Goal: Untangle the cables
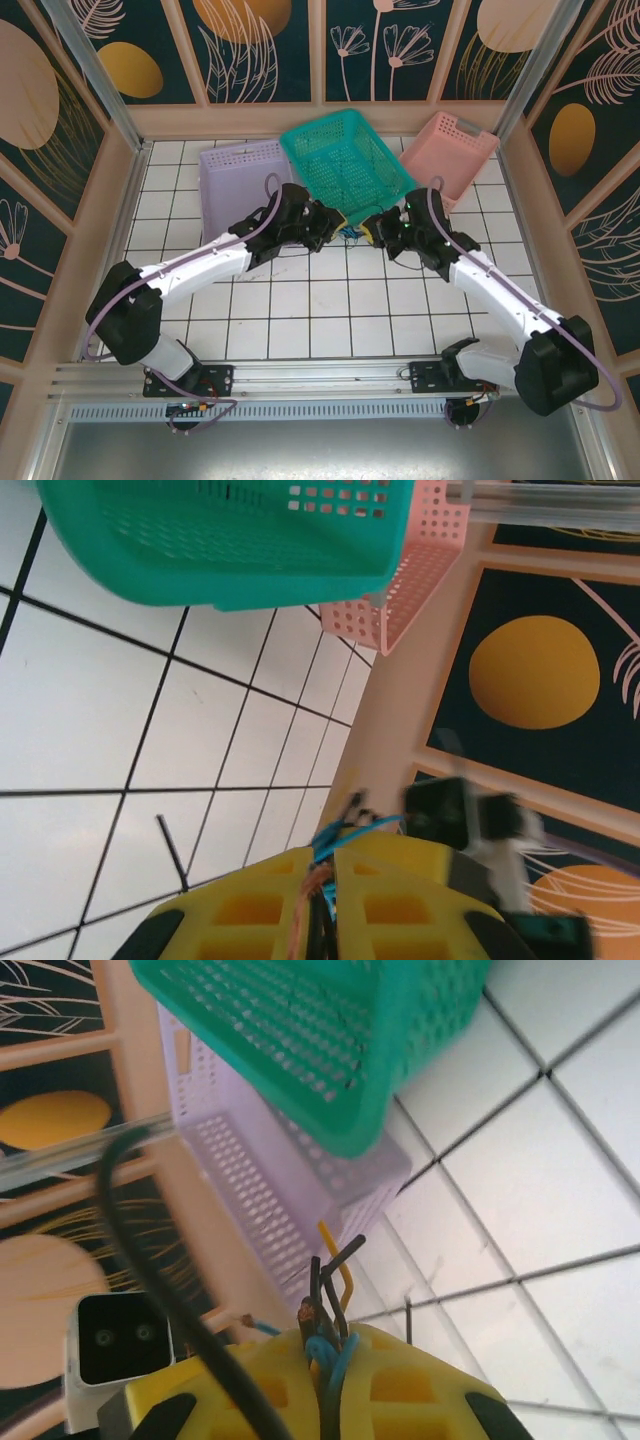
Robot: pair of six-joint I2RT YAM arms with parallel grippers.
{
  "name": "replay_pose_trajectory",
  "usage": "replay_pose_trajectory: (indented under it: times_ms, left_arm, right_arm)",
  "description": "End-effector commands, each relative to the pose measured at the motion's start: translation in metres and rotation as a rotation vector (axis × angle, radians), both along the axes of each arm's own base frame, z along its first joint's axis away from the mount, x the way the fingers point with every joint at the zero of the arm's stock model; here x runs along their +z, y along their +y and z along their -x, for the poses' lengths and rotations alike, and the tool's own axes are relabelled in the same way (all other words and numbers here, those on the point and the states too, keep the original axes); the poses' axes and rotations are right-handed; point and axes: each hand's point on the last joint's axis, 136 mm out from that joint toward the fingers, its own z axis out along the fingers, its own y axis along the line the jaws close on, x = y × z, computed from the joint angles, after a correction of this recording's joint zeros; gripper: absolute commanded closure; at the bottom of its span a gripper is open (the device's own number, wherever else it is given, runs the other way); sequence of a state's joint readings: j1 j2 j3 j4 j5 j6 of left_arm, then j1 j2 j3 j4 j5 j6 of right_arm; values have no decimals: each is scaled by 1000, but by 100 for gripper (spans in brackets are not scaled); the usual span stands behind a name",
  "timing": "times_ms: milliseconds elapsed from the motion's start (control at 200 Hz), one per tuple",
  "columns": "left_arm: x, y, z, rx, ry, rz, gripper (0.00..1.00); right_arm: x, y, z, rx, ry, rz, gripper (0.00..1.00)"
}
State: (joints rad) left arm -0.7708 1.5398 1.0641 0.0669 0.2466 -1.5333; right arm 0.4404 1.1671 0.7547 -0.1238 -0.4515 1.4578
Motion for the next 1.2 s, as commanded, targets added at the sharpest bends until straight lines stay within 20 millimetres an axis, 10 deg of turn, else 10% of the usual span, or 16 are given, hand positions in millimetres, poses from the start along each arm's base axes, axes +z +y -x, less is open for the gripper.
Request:
replay_pose_trajectory:
  times_ms: [0, 230, 330, 586, 696, 921, 1196]
  left_arm:
    - [65, 20, -20, 91, -268, 110, 100]
    - [96, 20, -10, 52, -454, 253, 100]
    - [80, 13, -9, 1, -428, 173, 100]
    - [14, 6, -6, -103, -190, -96, 100]
    - [2, 8, -5, -129, -116, -182, 100]
    - [8, 8, -13, -211, -89, -307, 100]
    - [17, -2, -11, -277, -79, -294, 100]
  right_arm:
    - [-61, -2, 40, -132, 445, -238, 100]
    - [-70, -9, 56, -186, 551, -297, 100]
    - [-57, -22, 40, -153, 416, -194, 74]
    - [55, -74, -9, 64, -456, 602, 36]
    - [95, -63, 10, 174, -863, 842, 32]
    - [107, -30, 39, 385, -1385, 1167, 18]
    - [80, 13, 8, 571, -1429, 1401, 17]
